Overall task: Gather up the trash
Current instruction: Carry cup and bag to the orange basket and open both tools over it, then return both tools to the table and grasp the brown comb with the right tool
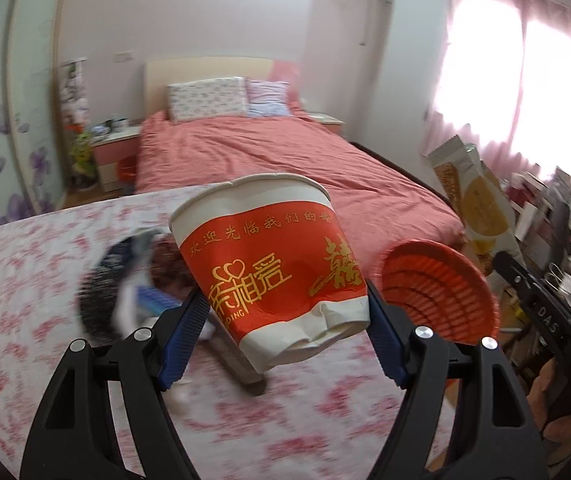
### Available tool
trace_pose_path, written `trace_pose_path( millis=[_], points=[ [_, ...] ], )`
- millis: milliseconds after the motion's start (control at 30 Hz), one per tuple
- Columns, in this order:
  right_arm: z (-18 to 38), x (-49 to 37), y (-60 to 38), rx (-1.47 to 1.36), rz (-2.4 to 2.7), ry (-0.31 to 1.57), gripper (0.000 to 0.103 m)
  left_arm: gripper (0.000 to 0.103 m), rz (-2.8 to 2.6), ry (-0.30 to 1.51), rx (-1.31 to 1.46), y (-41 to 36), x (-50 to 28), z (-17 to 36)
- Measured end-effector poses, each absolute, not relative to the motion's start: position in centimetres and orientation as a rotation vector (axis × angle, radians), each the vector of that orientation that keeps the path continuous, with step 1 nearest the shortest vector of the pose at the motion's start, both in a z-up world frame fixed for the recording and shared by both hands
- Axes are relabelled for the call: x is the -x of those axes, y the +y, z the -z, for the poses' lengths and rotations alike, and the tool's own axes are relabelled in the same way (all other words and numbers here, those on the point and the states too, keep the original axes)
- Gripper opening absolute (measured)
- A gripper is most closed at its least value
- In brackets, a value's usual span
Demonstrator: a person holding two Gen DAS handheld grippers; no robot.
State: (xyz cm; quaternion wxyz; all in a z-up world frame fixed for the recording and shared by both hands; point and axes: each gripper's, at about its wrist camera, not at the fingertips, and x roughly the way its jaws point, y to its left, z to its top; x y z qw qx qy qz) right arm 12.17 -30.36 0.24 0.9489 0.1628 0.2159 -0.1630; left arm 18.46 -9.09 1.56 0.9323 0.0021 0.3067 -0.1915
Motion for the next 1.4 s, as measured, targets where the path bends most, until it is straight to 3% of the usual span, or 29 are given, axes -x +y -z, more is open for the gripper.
trace_pose_path(
  millis=[667,933,1100,1333,1400],
  points=[
    [5.2,-12.1,-41.0,-0.511,0.479,0.504,0.023,0.074,0.687,0.701,-0.134,-24.1,-21.0,2.7],
    [7.4,-13.7,-43.6,-0.558,0.463,0.533,0.033,0.076,0.692,0.775,-0.177,-26.7,-22.0,4.5],
    [7.9,-13.8,-43.7,-0.551,0.463,0.541,0.051,0.084,0.642,0.816,-0.185,-26.1,-22.1,5.2],
    [6.7,-13.3,-41.4,-0.42,0.51,0.521,0.087,0.097,0.501,0.795,-0.195,-22.8,-20.8,4.3],
    [6.2,-13.1,-40.4,-0.376,0.513,0.517,0.092,0.1,0.459,0.797,-0.194,-21.6,-20.6,4.1]
  ],
)
